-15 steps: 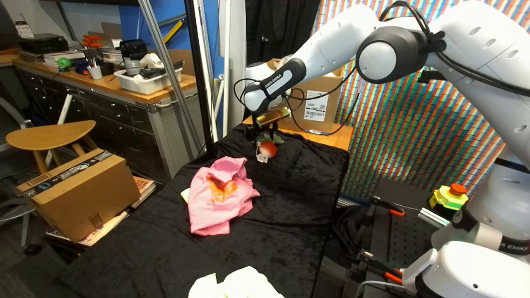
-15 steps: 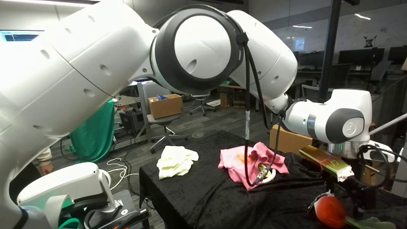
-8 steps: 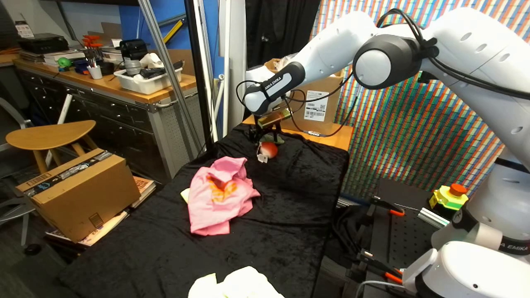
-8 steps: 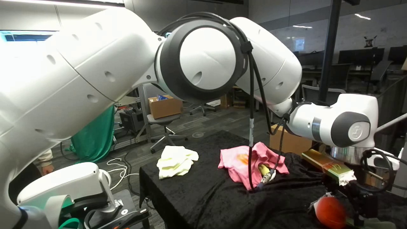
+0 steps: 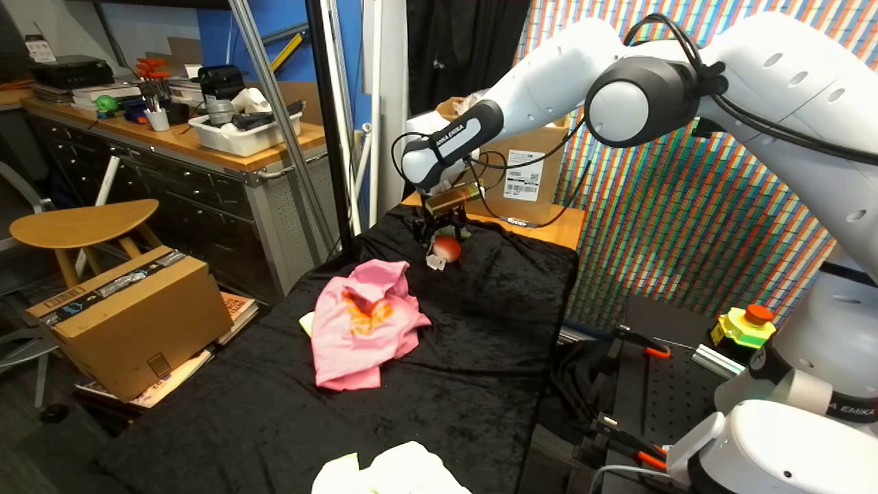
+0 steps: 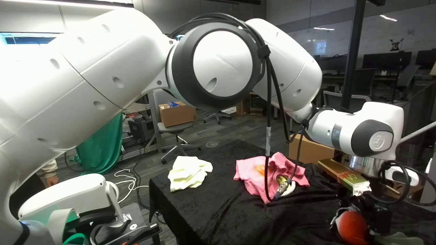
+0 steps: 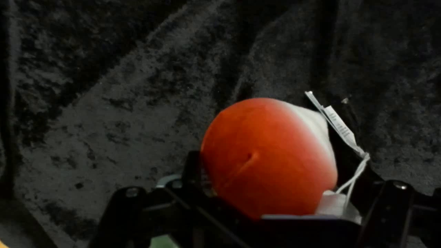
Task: Pick up the clothes, rope and the plush toy and put them in one place
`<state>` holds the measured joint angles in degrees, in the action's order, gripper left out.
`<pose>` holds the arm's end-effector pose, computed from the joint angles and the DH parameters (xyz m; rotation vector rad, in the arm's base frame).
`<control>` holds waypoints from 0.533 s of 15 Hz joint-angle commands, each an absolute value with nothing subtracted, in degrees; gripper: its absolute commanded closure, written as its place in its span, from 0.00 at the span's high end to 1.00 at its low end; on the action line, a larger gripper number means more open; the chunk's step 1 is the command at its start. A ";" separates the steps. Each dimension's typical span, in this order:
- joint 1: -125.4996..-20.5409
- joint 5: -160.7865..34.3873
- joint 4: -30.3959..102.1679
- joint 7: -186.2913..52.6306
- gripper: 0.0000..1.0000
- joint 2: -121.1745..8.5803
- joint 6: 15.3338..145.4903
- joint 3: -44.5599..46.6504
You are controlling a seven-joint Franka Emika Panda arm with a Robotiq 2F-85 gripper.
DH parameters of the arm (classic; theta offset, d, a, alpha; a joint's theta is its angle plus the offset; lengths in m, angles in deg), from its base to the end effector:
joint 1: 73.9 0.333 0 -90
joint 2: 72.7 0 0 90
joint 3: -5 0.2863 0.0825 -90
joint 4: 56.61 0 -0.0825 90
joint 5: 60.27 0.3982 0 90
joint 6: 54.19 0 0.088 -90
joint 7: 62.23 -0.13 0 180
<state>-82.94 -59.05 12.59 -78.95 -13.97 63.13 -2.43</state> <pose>0.6921 -0.1846 0.0914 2.9220 -0.8067 -0.2698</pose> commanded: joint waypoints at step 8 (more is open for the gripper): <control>-82.94 -57.05 11.95 -80.27 1.00 -13.64 62.45 -2.58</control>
